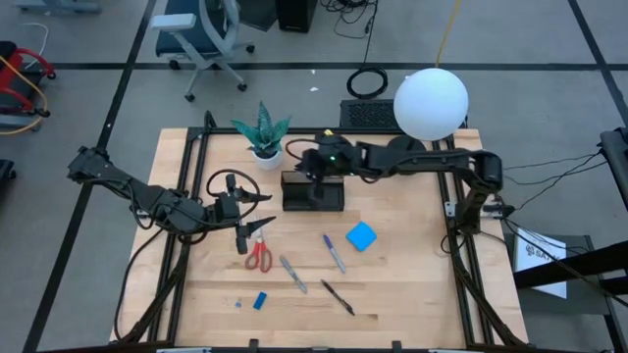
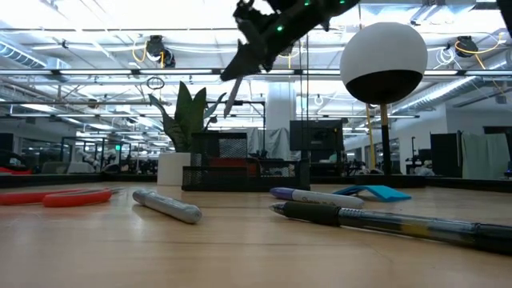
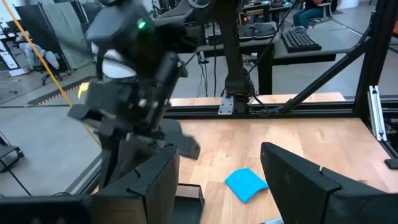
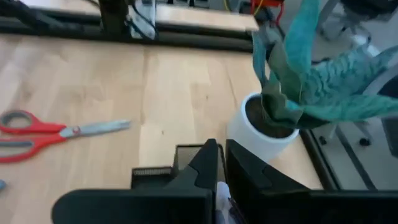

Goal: Pick and place office supplies into organizer
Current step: Put the purple pen into the black desk organizer

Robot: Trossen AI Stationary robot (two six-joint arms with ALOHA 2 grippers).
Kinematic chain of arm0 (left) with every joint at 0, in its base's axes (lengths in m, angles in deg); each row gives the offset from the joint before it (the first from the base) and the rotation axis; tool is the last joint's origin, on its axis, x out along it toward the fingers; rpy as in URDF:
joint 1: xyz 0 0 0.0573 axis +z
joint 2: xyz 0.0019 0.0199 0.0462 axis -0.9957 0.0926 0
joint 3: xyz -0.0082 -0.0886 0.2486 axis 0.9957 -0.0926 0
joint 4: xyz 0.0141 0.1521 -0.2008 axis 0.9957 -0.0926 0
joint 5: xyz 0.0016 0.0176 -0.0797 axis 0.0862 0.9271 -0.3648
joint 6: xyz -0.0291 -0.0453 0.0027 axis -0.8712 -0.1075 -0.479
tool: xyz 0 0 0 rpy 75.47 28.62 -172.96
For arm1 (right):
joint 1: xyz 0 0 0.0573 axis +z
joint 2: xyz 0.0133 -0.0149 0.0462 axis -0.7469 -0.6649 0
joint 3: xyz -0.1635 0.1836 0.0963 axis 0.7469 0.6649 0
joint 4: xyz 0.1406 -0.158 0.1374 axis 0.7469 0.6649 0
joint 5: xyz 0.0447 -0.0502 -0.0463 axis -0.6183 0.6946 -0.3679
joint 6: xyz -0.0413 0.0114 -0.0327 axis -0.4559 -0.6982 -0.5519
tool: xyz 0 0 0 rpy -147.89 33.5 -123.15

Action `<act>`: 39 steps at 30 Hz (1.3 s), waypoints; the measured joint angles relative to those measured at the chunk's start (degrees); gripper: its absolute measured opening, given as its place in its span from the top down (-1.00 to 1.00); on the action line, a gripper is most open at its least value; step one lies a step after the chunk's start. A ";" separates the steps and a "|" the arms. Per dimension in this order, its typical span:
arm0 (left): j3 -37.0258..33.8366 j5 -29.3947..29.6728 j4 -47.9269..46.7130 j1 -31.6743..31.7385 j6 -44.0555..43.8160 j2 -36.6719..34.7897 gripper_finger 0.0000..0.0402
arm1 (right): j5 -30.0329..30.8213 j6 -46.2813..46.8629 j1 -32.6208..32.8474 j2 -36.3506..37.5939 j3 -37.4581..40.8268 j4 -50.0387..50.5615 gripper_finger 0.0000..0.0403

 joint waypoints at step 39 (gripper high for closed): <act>0.00 -0.02 -0.04 0.00 -0.28 0.00 -0.17 | -4.34 2.51 -4.38 -11.79 -2.76 4.20 0.58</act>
